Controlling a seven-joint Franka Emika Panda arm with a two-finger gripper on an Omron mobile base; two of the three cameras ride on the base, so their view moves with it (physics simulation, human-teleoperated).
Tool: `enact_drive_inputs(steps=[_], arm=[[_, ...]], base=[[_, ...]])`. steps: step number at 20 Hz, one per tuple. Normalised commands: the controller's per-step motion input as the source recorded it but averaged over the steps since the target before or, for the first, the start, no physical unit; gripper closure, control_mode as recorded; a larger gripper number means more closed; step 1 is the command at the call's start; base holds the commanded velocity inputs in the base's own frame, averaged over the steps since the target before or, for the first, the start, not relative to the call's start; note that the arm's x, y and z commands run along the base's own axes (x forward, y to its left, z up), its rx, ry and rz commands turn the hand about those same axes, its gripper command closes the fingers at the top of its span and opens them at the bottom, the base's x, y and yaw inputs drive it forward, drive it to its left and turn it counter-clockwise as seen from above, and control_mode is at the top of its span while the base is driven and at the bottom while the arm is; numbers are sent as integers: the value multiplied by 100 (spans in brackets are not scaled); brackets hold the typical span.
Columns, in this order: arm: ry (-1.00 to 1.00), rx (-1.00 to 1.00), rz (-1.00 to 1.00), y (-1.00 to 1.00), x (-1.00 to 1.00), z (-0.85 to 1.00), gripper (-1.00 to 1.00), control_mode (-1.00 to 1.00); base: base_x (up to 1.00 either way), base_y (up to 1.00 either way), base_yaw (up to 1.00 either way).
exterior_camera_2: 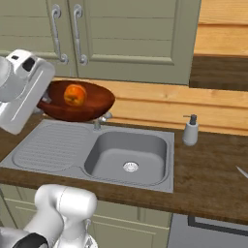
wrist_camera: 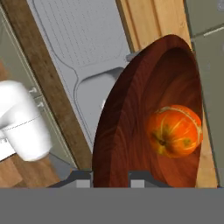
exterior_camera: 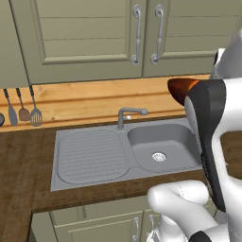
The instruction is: Pick the squash from the sink and place it in the bowl. Then pick the bowl and place it in the microwave. Then close the microwave door and press the start button.
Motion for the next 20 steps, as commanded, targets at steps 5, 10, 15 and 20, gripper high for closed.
enact_drive_inputs(steps=[5,10,15,20], arm=[[-33,1,10,44,-22,1,100,-100],[-4,2,6,1,-15,4,100,100],[0,0,0,0,0,0,100,100],[0,0,0,0,0,0,100,100]], base=[[0,0,0],[0,3,0],[-25,3,1],[-76,-12,-7]])
